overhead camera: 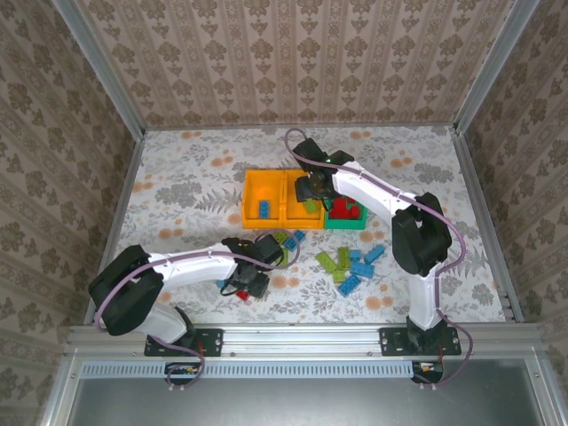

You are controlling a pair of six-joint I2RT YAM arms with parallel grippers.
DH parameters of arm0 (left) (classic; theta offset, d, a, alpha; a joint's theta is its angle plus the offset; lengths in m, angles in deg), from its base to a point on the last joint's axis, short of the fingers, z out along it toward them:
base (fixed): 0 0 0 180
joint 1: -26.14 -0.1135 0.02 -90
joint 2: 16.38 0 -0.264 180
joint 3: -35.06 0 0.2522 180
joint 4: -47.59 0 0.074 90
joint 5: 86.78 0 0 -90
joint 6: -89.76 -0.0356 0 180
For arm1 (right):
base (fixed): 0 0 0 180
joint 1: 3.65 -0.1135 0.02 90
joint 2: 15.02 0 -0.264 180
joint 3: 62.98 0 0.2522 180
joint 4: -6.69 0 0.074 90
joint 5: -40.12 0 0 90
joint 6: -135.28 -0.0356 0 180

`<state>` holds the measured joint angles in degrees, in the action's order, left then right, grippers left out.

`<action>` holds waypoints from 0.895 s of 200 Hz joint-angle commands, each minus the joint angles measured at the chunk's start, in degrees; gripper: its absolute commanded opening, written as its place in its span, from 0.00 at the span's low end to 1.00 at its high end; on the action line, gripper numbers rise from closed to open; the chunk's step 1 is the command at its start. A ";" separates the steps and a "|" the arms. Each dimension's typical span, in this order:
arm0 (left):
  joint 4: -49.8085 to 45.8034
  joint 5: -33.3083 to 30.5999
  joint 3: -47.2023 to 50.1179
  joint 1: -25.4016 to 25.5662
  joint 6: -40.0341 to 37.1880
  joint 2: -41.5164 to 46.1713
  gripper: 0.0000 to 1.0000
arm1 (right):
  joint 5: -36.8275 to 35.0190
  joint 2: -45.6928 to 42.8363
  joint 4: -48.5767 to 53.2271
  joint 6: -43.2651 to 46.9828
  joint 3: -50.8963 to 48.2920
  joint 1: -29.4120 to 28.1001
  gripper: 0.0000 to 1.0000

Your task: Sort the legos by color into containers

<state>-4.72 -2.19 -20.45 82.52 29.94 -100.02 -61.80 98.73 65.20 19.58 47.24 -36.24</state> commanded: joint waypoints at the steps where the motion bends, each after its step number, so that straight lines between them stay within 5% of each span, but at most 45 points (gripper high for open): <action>1: 0.52 -1.19 0.35 0.35 0.68 -1.85 0.36 | 0.59 -3.64 -1.26 -0.92 -1.31 0.34 0.73; 61: 0.37 -2.04 -3.39 0.34 1.81 -0.04 0.23 | 1.21 -11.67 -5.91 -1.69 -7.04 1.94 0.74; 116: 7.15 0.78 -14.55 0.23 -2.85 1.41 0.19 | 4.72 -21.95 -9.88 -4.30 -19.03 10.94 0.76; 179: 15.68 10.31 -40.06 -2.97 -10.51 -15.59 0.20 | 4.24 -33.10 -10.02 -2.27 -35.03 13.86 0.76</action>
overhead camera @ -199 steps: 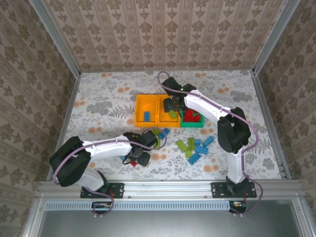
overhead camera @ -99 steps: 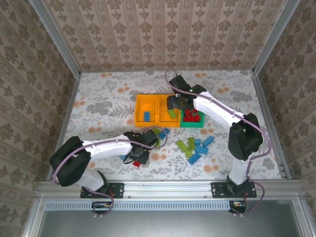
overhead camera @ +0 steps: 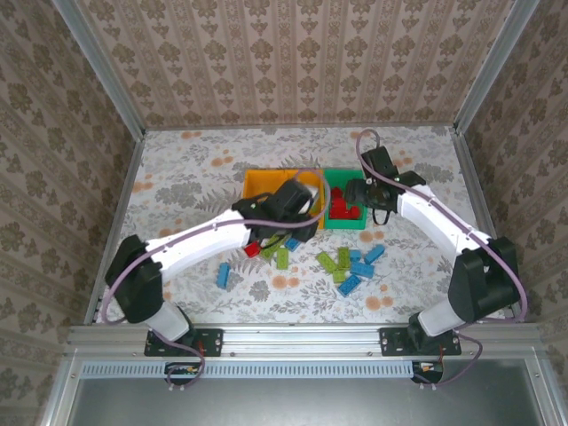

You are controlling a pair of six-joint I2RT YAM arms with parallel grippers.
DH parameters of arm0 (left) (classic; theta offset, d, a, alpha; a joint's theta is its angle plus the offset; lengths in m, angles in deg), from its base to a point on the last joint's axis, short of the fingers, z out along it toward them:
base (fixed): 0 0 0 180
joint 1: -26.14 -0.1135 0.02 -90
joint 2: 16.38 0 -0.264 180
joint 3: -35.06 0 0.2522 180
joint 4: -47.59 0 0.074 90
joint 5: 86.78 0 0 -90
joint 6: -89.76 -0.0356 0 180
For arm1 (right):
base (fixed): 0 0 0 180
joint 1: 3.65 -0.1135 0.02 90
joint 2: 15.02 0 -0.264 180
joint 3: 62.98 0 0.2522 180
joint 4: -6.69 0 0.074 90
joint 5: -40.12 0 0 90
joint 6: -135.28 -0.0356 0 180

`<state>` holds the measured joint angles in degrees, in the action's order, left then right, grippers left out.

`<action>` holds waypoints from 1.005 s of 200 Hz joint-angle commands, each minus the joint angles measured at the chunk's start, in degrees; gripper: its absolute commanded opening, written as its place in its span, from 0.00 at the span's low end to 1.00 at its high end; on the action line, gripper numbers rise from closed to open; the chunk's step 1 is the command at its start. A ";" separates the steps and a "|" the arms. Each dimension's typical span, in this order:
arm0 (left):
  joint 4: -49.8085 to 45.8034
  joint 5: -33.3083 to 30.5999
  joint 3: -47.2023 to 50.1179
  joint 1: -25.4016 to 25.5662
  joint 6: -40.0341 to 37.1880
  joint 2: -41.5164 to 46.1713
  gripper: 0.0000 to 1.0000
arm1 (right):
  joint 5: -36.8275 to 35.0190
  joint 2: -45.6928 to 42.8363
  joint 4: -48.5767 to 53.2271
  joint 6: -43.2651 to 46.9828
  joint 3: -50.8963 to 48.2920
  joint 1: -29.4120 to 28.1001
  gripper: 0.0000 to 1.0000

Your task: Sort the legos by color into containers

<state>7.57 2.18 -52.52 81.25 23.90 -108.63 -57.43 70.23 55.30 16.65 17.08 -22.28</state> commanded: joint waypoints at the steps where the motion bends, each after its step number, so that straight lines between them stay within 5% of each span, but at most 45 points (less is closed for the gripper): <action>1: 3.45 5.99 -8.22 -1.73 -4.51 -7.29 0.20 | -0.20 -4.76 -0.17 0.66 -5.09 -0.14 0.76; 83: 8.43 15.71 -31.20 -6.24 -1.31 -29.29 0.21 | 2.30 -12.66 -2.68 -2.67 -15.58 3.07 0.78; 120: 10.14 17.08 -36.03 -7.20 1.05 -34.30 0.26 | 8.88 -14.15 -6.89 -1.46 -19.03 2.88 0.77; 167: 15.14 19.32 -33.94 -7.74 5.63 -33.87 0.58 | 9.33 -18.57 -7.45 0.17 -22.56 -0.11 0.76; 201: 18.29 18.34 -29.35 -7.76 6.54 -29.61 0.96 | 6.53 -17.49 -5.93 5.61 -20.44 -8.62 0.74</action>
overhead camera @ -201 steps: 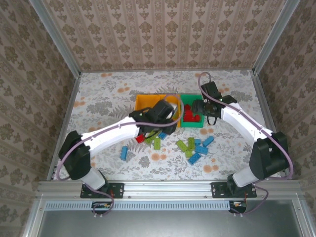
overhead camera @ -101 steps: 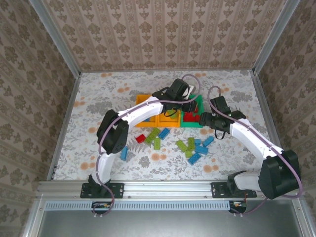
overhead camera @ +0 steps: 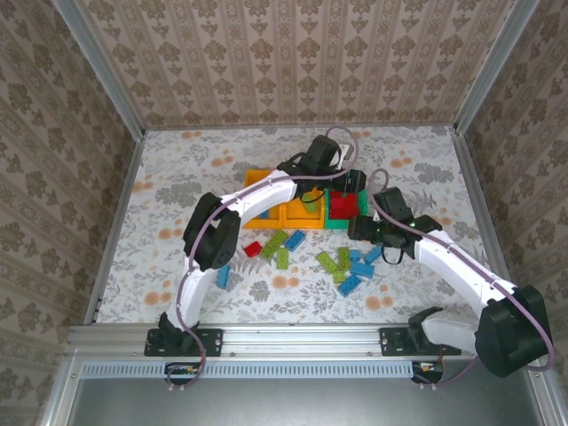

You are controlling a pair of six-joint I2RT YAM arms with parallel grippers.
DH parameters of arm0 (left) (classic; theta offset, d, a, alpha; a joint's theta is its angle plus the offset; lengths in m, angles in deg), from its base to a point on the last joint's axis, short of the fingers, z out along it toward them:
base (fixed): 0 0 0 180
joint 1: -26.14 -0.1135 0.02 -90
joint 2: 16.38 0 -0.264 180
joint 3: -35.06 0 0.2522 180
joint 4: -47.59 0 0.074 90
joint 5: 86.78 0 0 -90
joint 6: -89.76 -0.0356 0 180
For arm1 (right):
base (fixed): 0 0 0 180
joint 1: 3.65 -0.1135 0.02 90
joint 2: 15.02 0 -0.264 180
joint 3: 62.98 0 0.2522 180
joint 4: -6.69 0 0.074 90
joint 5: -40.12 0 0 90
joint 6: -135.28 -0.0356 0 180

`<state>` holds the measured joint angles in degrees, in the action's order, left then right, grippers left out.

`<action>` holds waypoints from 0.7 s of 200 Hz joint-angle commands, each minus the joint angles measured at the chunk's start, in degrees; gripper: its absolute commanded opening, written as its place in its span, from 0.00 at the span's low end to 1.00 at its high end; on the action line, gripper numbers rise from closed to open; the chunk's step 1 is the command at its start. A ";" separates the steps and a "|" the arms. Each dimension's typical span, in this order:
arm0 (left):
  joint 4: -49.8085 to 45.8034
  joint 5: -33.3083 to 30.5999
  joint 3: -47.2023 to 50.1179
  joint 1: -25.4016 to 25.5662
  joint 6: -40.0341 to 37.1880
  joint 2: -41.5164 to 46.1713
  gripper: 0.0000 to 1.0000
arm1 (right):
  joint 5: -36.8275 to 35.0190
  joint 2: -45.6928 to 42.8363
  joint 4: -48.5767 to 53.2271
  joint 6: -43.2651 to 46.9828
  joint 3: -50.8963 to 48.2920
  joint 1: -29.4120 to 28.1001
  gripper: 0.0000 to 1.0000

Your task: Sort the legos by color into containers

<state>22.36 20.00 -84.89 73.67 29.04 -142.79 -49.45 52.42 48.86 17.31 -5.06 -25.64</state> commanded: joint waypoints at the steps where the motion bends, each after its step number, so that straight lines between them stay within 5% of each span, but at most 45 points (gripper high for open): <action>1: 3.48 0.44 3.14 -0.17 1.45 4.70 0.97 | -1.59 0.45 0.64 5.21 1.80 -5.51 0.74; 74: 3.80 -6.29 17.38 -4.39 2.54 19.51 1.00 | -4.21 11.83 5.19 13.57 9.45 -19.67 0.73; 140: 6.43 -7.28 36.22 -14.01 4.74 34.87 1.00 | -6.03 23.93 7.06 16.63 15.19 -23.33 0.71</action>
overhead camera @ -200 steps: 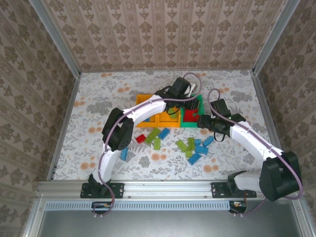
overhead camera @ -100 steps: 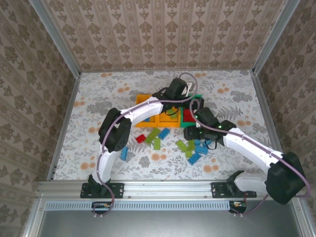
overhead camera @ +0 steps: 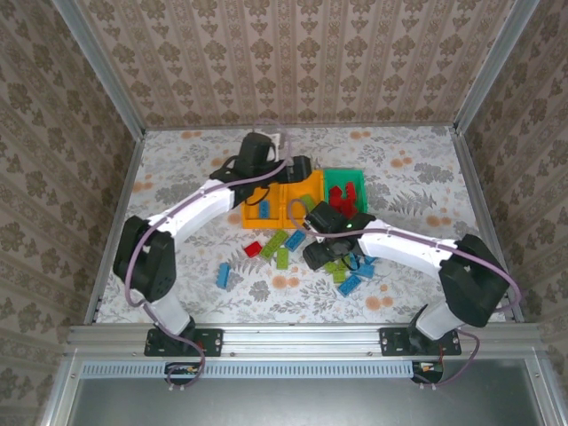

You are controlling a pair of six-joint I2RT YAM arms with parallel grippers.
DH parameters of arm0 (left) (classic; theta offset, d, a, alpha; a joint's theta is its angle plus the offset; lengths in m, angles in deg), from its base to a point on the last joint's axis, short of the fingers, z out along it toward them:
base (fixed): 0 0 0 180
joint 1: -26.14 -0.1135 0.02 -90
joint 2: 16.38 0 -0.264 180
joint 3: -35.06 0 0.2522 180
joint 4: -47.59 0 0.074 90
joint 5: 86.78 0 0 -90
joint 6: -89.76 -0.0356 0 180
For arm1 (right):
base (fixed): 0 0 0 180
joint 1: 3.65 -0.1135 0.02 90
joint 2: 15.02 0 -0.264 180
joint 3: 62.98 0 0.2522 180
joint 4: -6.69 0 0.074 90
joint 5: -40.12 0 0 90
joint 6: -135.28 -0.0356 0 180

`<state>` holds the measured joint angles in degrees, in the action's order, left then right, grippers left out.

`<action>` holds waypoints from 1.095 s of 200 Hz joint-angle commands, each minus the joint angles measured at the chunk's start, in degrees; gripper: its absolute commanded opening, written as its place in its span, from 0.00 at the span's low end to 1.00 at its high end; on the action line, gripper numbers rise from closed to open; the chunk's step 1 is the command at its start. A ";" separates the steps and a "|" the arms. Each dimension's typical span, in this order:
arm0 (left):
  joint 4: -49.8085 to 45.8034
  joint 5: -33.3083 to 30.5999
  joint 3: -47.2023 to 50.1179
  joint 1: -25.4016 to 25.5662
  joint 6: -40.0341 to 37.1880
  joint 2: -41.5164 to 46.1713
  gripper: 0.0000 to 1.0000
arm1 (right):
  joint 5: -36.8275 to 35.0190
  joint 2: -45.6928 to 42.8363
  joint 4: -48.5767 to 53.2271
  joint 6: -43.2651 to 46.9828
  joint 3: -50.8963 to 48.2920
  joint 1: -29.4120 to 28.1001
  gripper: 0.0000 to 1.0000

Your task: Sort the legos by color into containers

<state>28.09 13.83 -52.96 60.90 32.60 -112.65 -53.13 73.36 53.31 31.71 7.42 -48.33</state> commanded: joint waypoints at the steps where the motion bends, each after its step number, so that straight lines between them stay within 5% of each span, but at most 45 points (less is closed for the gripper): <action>1: 0.67 -1.16 4.51 -1.35 1.17 4.88 1.00 | -2.44 3.35 2.72 2.22 2.80 -0.62 0.71; 108: -1.72 -3.88 17.94 -6.06 0.89 18.01 1.00 | -3.63 14.98 7.62 4.73 7.92 -0.66 0.58; 135: -2.23 -4.34 19.63 -6.57 1.08 19.83 1.00 | -3.02 16.73 8.62 4.62 8.79 -0.65 0.43; 167: -2.92 -5.46 21.54 -7.03 1.26 21.87 1.00 | -1.35 14.48 7.77 3.23 8.43 -0.64 0.29; 219: -7.21 -8.03 23.65 -7.08 -1.12 24.79 1.00 | 6.39 4.15 1.04 -3.08 12.03 4.13 0.26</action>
<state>24.83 8.26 -30.46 54.17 32.97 -90.12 -52.05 83.83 59.19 33.35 16.12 -47.59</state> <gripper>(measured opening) 0.993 0.319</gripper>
